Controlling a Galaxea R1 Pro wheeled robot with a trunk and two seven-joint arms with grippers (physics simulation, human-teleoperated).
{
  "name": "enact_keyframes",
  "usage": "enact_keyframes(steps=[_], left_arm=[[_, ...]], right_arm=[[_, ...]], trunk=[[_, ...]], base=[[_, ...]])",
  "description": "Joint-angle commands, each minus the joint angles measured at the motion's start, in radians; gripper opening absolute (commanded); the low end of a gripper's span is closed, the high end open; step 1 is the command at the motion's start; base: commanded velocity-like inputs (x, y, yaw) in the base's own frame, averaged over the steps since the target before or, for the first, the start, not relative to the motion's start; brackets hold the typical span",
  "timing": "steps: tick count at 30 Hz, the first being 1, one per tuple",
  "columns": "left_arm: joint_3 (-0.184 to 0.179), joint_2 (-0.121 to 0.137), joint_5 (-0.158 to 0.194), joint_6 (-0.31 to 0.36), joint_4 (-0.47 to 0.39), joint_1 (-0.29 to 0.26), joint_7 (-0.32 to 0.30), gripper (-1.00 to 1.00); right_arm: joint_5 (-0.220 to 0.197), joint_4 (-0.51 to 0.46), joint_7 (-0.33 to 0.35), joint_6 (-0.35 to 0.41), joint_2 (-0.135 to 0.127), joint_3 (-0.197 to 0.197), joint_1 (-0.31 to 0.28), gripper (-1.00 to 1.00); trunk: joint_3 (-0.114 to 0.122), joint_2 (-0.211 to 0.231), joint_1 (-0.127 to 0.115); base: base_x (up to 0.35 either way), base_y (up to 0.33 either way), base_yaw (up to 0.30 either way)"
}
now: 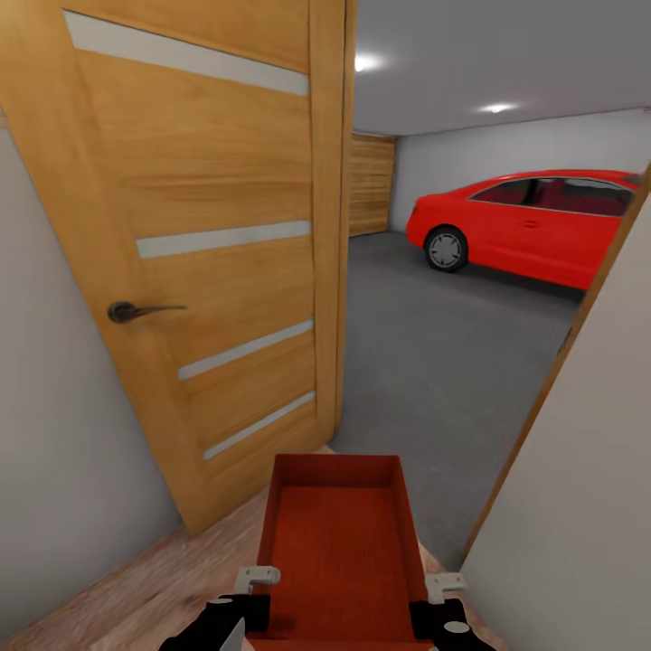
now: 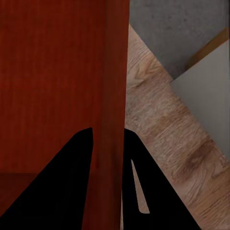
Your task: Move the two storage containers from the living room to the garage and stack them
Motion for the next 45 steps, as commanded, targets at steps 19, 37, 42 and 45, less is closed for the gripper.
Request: enact_keyframes(steps=[19, 37, 42, 45], left_arm=[[-0.004, -0.001, -0.008, 0.005, -0.007, 0.000, 0.009, -1.00], [-0.004, -0.001, -0.008, 0.006, -0.007, 0.000, 0.009, -1.00], [-0.005, -0.001, -0.008, 0.007, -0.006, 0.000, 0.009, -1.00], [-0.005, -0.001, -0.008, 0.006, -0.006, 0.000, 0.009, -1.00]], right_arm=[[-0.024, 0.006, -0.018, 0.006, 0.000, 0.002, -0.001, -1.00], [-0.024, 0.006, -0.018, 0.006, 0.000, 0.002, -0.001, -1.00], [-0.024, 0.006, -0.018, 0.006, 0.000, 0.002, -0.001, -1.00], [-0.024, 0.006, -0.018, 0.006, 0.000, 0.002, -0.001, -1.00]], trunk=[[-0.001, -0.001, 0.000], [-0.001, -0.001, 0.000], [-0.001, -0.001, 0.000], [-0.001, -0.001, 0.000]], base=[[0.236, 0.137, -0.265], [0.021, 0.014, -0.212], [0.126, 0.239, -0.007], [0.152, 0.280, -0.001]])
